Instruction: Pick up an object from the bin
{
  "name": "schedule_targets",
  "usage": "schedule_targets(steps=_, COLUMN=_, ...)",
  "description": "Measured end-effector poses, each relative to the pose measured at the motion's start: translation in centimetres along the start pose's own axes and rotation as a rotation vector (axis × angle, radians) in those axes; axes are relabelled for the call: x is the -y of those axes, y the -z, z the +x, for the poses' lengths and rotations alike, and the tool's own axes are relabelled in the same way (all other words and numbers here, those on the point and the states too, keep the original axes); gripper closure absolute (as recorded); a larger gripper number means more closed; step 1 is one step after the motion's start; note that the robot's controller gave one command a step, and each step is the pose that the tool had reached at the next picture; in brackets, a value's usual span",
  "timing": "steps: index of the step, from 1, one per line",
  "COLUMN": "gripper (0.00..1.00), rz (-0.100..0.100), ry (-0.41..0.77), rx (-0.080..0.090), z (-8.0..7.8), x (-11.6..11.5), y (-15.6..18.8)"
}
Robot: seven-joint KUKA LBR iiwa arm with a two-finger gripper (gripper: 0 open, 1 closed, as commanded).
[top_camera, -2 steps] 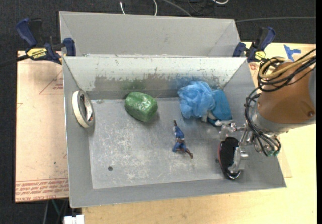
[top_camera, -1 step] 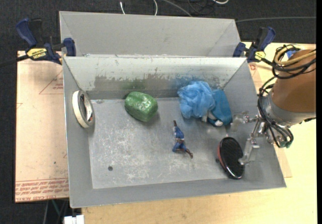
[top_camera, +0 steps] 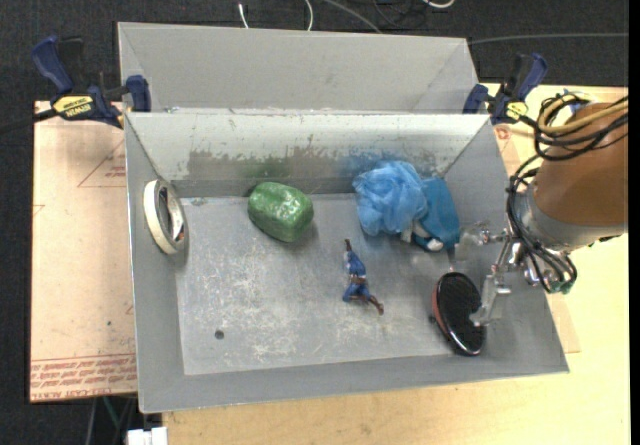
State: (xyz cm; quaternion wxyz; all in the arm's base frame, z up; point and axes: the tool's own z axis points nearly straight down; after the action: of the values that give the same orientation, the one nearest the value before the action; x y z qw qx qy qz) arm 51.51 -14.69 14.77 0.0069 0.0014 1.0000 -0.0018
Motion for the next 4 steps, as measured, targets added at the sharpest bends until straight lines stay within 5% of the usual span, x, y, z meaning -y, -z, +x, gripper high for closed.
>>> schedule_targets(steps=1, gripper=0.00, rz=-0.002, ry=0.288, rx=0.000, z=0.9, x=-1.3, y=-1.8)
schedule_targets(steps=2, gripper=0.00, rz=-0.006, ry=0.343, rx=-0.008, z=-1.7, x=-1.9, y=-5.5)
schedule_targets(steps=3, gripper=1.00, rz=-0.002, ry=0.390, rx=0.003, z=-0.6, x=-2.7, y=-7.8)
schedule_targets(steps=4, gripper=1.00, rz=-0.002, ry=0.391, rx=0.003, z=-0.6, x=-2.7, y=-7.8)
